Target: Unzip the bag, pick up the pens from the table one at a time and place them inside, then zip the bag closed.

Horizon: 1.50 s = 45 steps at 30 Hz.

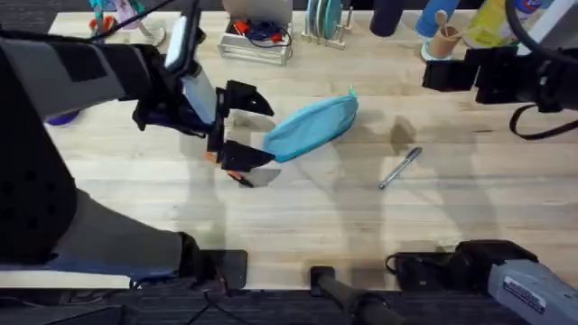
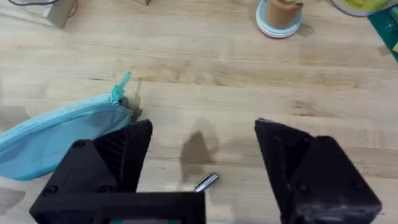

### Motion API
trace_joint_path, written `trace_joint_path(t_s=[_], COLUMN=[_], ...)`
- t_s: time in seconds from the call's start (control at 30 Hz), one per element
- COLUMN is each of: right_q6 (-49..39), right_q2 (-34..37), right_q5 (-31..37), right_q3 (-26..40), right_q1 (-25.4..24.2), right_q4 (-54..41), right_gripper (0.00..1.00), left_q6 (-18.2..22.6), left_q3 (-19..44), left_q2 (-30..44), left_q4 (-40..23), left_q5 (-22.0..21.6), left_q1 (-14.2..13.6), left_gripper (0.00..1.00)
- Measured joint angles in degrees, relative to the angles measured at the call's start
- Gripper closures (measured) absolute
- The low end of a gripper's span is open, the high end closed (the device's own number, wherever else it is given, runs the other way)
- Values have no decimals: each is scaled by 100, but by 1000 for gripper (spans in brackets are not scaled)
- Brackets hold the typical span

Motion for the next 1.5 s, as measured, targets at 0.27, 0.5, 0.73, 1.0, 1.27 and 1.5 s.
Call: trace_joint_path(t_s=[0.27,0.5,0.73,1.0,1.27,1.5], right_q6=[0,0,0,0,0,0], right_q2=[0,0,0,0,0,0], right_q5=[0,0,0,0,0,0], right_q3=[0,0,0,0,0,0], right_q1=[0,0,0,0,0,0], right_q4=[-2,-1,-2,-2,-2,-2], right_gripper=[4,4,3,3,4,4], left_q6=[-36,-40,-65,-81,-81,-81], left_q3=[0,0,0,-2,-2,-3], left_q2=[0,2,2,2,1,0], left_q4=[23,25,25,86,87,87], left_q5=[-130,-172,-172,-176,-191,-191], left_q1=[-164,-164,-164,-164,-164,-164], left_gripper=[5,6,11,868,957,959])
